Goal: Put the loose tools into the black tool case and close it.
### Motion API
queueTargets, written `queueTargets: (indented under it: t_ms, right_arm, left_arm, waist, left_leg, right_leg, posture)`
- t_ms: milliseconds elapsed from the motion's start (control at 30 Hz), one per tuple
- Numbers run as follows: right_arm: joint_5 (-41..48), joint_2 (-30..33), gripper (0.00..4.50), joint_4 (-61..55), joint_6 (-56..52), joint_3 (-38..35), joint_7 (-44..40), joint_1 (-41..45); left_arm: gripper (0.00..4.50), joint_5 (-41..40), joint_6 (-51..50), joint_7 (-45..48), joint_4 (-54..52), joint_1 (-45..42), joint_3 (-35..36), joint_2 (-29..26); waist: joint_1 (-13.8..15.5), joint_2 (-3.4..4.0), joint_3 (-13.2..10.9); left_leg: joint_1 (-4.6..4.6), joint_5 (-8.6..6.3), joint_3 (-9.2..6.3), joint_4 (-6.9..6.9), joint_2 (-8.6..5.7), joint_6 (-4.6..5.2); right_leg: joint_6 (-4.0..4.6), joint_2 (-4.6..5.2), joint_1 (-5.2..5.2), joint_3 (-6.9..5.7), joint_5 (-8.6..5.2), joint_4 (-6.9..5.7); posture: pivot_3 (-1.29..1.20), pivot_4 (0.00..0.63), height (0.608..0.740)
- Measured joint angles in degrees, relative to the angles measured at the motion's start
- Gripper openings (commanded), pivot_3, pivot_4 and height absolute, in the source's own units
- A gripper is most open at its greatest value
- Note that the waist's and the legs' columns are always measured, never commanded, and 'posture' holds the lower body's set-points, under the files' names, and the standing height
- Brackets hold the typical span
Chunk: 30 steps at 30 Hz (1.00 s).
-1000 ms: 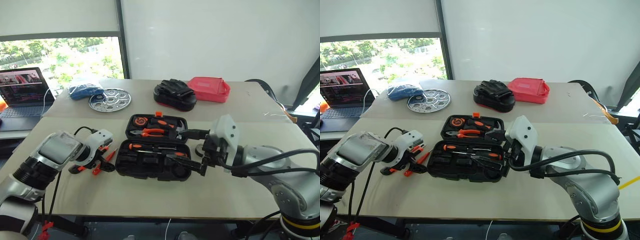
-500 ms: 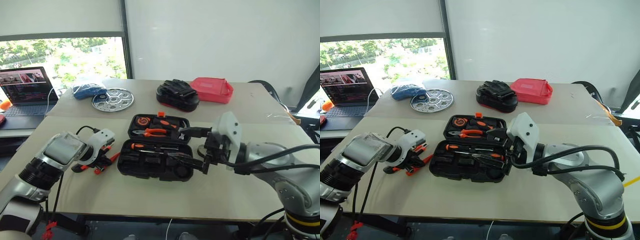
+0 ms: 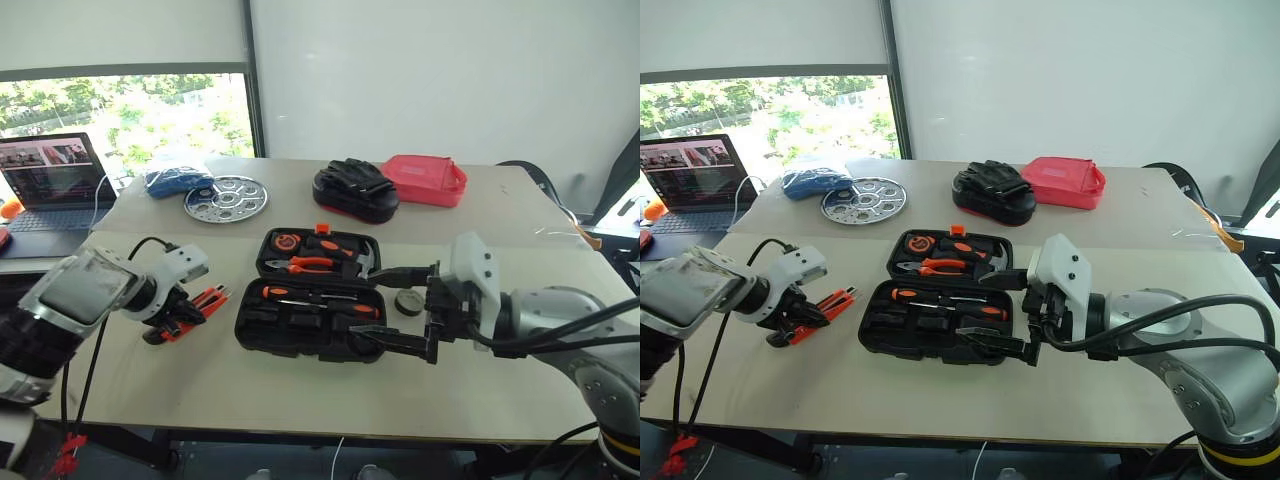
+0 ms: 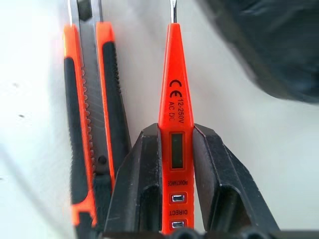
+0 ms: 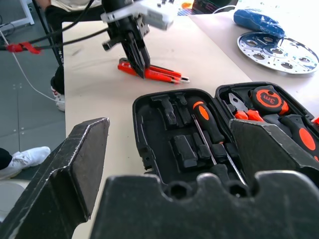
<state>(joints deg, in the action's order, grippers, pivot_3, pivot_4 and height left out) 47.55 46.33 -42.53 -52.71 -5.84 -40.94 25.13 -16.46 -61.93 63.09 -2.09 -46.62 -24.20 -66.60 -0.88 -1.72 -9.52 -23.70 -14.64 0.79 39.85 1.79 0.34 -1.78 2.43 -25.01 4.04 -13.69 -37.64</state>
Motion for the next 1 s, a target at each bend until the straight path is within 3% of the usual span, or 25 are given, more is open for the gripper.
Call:
queueTargets:
  t_ms: [100, 367, 700, 1000]
  right_arm:
    - [0.0, 0.0, 4.50, 0.0, 0.1, 0.1, 0.3, -0.8]
    - [-0.1, -0.5, 4.50, -0.7, 0.8, 0.6, 2.2, -1.7]
    - [0.5, -1.0, 4.50, -4.5, 0.8, 0.4, 6.5, -6.0]
    - [1.3, -1.6, 4.50, -6.3, 0.8, 0.2, 11.0, -7.5]
  left_arm:
    - [0.43, 3.0, 13.4, 7.8, 4.5, -6.7, -0.2, 0.5]
    - [0.43, 9.7, 31.9, 23.2, 17.5, -15.8, -6.5, 15.4]
    - [0.43, 17.8, 40.1, 25.4, 26.5, -18.6, -9.4, 28.4]
    - [0.43, 24.2, 44.6, 24.6, 29.9, -18.0, -10.1, 29.7]
  waist:
    - [0.9, -0.02, 0.0]
    - [1.2, -0.04, 0.0]
    - [0.1, -0.05, 0.0]
    - [-0.1, -0.05, 0.0]
  left_leg:
    - [-0.04, 0.01, 0.01, 0.06, -0.05, -0.02]
    - [-0.14, 0.01, 0.02, 0.08, -0.04, 0.00]
    - [-0.17, 0.01, -0.07, 0.11, -0.05, 0.02]
    - [-0.14, 0.01, -0.08, 0.12, -0.05, 0.02]
  right_leg:
    - [0.00, 0.03, 0.05, -0.05, 0.00, 0.05]
    - [-0.02, 0.01, -0.01, -0.04, 0.00, 0.06]
    - [-0.03, 0.01, 0.00, -0.03, 0.00, 0.02]
    - [-0.03, 0.00, 0.00, -0.02, 0.00, -0.01]
  posture:
    - [0.00, 0.150, 0.740]
    - [0.00, 0.150, 0.740]
    - [0.00, 0.150, 0.740]
    - [0.00, 0.150, 0.740]
